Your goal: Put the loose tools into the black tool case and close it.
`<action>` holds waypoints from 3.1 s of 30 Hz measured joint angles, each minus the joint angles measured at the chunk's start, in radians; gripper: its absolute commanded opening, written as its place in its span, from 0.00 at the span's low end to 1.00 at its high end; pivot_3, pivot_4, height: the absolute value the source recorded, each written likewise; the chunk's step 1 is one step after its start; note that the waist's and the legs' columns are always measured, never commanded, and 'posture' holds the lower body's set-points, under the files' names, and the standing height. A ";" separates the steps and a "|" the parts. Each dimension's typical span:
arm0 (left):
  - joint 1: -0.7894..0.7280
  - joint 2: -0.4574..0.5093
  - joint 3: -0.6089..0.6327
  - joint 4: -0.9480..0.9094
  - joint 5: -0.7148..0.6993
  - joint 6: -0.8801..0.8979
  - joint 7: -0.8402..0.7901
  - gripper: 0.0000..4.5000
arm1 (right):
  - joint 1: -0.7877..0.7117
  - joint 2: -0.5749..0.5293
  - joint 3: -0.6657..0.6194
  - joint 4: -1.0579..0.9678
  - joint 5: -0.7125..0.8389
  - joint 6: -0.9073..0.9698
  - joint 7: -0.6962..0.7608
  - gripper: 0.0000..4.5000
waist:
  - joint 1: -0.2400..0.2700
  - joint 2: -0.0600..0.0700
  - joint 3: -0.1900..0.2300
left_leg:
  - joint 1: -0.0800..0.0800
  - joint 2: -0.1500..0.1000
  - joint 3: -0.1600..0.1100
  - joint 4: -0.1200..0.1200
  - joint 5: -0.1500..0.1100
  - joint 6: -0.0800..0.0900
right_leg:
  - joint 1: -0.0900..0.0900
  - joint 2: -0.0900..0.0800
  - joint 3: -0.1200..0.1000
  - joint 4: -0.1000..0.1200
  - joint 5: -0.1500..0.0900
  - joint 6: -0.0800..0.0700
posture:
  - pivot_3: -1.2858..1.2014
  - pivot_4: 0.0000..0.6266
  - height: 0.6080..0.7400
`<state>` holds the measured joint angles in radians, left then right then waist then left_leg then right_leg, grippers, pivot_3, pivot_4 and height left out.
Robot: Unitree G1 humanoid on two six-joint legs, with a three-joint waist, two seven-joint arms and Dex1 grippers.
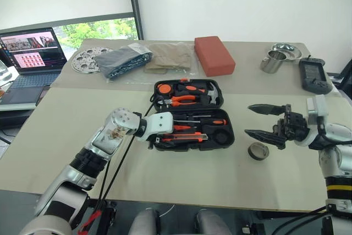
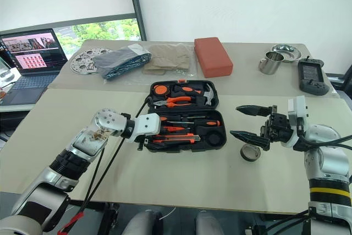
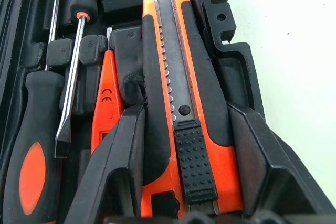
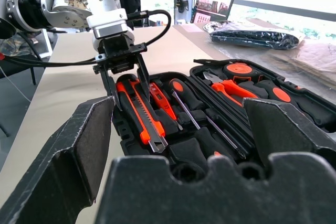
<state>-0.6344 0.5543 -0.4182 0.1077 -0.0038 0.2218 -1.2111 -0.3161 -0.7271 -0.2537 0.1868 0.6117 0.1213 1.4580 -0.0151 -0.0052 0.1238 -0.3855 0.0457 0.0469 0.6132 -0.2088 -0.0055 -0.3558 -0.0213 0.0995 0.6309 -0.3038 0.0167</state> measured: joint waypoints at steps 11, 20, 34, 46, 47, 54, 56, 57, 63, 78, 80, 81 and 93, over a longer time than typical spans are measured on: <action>-0.002 -0.013 -0.001 -0.002 0.019 0.004 -0.004 0.39 | 0.005 0.000 0.000 -0.006 0.000 0.002 -0.008 1.00 | 0.000 0.000 0.000 | 0.000 0.000 0.000 0.000 0.000 0.000 | 0.000 0.000 0.000 0.000 0.000 0.000 | 0.52 0.24 1.00; -0.004 -0.022 0.000 -0.003 0.023 0.015 -0.004 0.62 | 0.000 0.000 0.000 -0.005 0.000 0.003 -0.008 1.00 | 0.000 0.000 0.000 | 0.000 0.000 0.000 0.000 0.000 0.000 | 0.001 0.000 0.000 0.000 0.000 0.000 | 0.52 0.24 1.00; -0.020 -0.034 0.058 -0.092 -0.044 0.066 0.009 0.99 | -0.007 0.000 0.000 0.000 0.000 0.000 -0.008 1.00 | -0.001 0.000 0.000 | 0.000 0.000 -0.001 0.001 0.000 0.000 | 0.000 0.000 0.000 0.000 0.000 0.000 | 0.52 0.24 1.00; -0.022 -0.151 0.132 -0.050 -0.166 0.049 0.043 0.51 | -0.011 0.000 0.000 0.003 -0.001 0.000 -0.008 1.00 | 0.001 0.000 0.000 | -0.001 0.000 -0.001 0.002 0.000 0.000 | 0.001 0.000 -0.001 0.000 0.000 0.000 | 0.52 0.24 1.00; -0.021 -0.157 0.128 -0.028 -0.163 0.032 0.043 0.45 | -0.011 0.000 0.000 0.003 -0.001 0.000 -0.008 1.00 | 0.001 0.000 0.000 | 0.000 0.000 -0.001 0.002 0.000 0.000 | 0.001 0.000 -0.001 0.000 0.000 0.000 | 0.52 0.24 1.00; 0.002 -0.213 0.106 0.145 -0.142 -0.080 0.051 0.02 | -0.002 0.001 -0.002 0.006 -0.001 -0.011 -0.010 1.00 | -0.001 0.000 0.000 | 0.000 0.000 -0.001 0.002 0.000 0.000 | 0.001 0.000 0.000 0.001 0.000 0.000 | 0.52 0.24 1.00; 0.013 -0.211 0.081 0.214 -0.110 -0.128 0.051 0.02 | 0.005 0.001 -0.002 0.006 -0.001 -0.014 -0.020 1.00 | -0.001 0.000 0.000 | 0.000 0.000 -0.001 0.002 0.000 0.000 | 0.001 0.000 0.000 0.001 0.000 0.000 | 0.52 0.24 1.00; 0.017 -0.212 0.080 0.227 -0.109 -0.153 0.051 0.02 | 0.009 0.001 -0.002 0.006 -0.001 -0.016 -0.024 1.00 | -0.001 0.000 0.000 | 0.000 0.000 -0.002 0.002 0.000 0.000 | 0.001 0.000 -0.001 0.001 0.000 0.000 | 0.52 0.24 1.00; 0.008 -0.202 0.037 0.272 -0.035 -0.285 0.059 0.02 | 0.019 0.002 -0.005 0.005 -0.002 -0.030 -0.030 1.00 | -0.001 0.000 -0.001 | 0.002 -0.001 -0.001 0.002 0.000 0.000 | 0.004 0.000 0.000 0.001 0.000 0.000 | 0.52 0.24 1.00; -0.042 -0.256 -0.002 0.431 0.043 -0.392 0.116 0.02 | 0.039 0.000 -0.014 -0.002 -0.002 -0.030 -0.045 1.00 | 0.003 0.000 -0.011 | 0.003 -0.001 -0.002 0.012 0.000 0.001 | 0.008 0.000 0.000 0.003 0.001 0.004 | 0.52 0.24 1.00; -0.045 -0.262 0.003 0.442 0.043 -0.395 0.116 0.02 | 0.043 -0.003 -0.015 -0.002 -0.002 -0.030 -0.045 1.00 | 0.003 0.000 -0.012 | 0.003 -0.002 -0.002 0.013 0.000 0.001 | 0.008 -0.001 0.000 0.003 0.001 0.004 | 0.52 0.24 1.00; -0.047 -0.263 0.006 0.446 0.042 -0.396 0.116 0.02 | 0.046 -0.006 -0.015 -0.002 -0.002 -0.030 -0.045 1.00 | 0.003 0.000 -0.012 | 0.003 -0.002 -0.002 0.013 0.000 0.001 | 0.008 -0.001 0.000 0.003 0.002 0.005 | 0.52 0.24 1.00; -0.053 -0.131 0.200 0.121 -0.191 -0.093 0.028 0.02 | 0.110 -0.045 -0.013 0.001 -0.099 -0.063 -0.098 1.00 | -0.009 0.001 -0.004 | -0.004 -0.001 -0.004 0.010 0.000 0.002 | -0.001 0.001 0.000 0.007 0.001 0.004 | 0.52 0.24 1.00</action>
<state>-0.6874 0.4236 -0.2183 0.2289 -0.1946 0.1287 -1.1828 -0.2060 -0.7721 -0.2662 0.1880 0.5125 0.0578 1.3602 -0.0243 -0.0038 0.1195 -0.3894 0.0448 0.0431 0.6235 -0.2085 -0.0034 -0.3569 -0.0206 0.0993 0.6384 -0.3032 0.0205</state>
